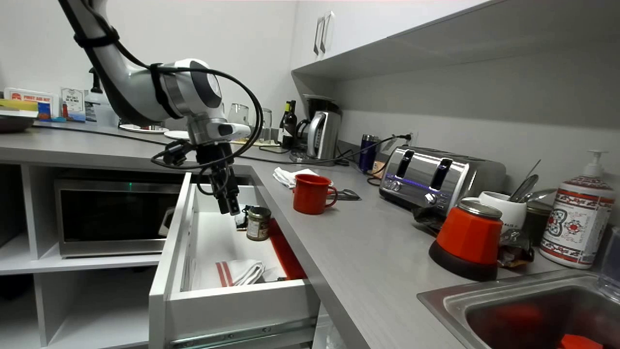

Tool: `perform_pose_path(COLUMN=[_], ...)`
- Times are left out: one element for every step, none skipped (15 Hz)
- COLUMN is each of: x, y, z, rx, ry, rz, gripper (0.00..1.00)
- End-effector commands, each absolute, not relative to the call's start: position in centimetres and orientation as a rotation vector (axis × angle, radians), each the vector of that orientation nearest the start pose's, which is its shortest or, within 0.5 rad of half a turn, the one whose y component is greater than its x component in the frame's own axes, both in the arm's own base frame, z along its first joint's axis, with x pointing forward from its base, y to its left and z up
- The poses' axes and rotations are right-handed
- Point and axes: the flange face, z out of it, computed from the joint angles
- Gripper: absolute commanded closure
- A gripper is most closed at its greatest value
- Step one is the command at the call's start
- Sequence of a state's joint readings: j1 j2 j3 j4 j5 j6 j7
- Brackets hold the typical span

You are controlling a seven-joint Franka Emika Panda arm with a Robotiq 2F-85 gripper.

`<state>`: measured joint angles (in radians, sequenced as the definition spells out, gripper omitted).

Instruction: Open the top most drawer, pick up the towel from the countertop, put it in the drawer and close the drawer.

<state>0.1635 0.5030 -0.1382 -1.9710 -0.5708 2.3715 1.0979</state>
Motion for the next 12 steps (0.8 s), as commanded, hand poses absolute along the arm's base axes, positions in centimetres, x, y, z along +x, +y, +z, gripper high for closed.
perform_pose_path(x=[59.2, 58.5, 57.9, 57.1, 56.5, 55.6, 54.7, 53.8, 52.8, 51.9, 50.9, 50.0], y=[1.8, 2.2, 2.5, 2.7, 2.9, 3.2, 3.6, 3.9, 4.3, 4.8, 5.4, 5.9], z=[23.2, 23.9, 24.7, 25.6, 26.3, 27.0, 27.4, 27.8, 28.0, 28.0, 27.7, 27.3], rx=[-3.345, -3.330, -3.317, -3.298, -3.287, -3.279, -3.272, -3.263, -3.257, -3.255, -3.258, -3.262], ry=[1.068, 1.058, 1.049, 1.036, 1.011, 0.974, 0.934, 0.902, 0.864, 0.830, 0.795, 0.760], rz=[-0.267, -0.291, -0.307, -0.333, -0.344, -0.356, -0.367, -0.373, -0.373, -0.366, -0.356, -0.341], gripper=[0.00, 0.00, 0.00, 0.00, 0.00, 0.00, 0.00, 0.00, 0.00, 0.00, 0.00, 0.00])
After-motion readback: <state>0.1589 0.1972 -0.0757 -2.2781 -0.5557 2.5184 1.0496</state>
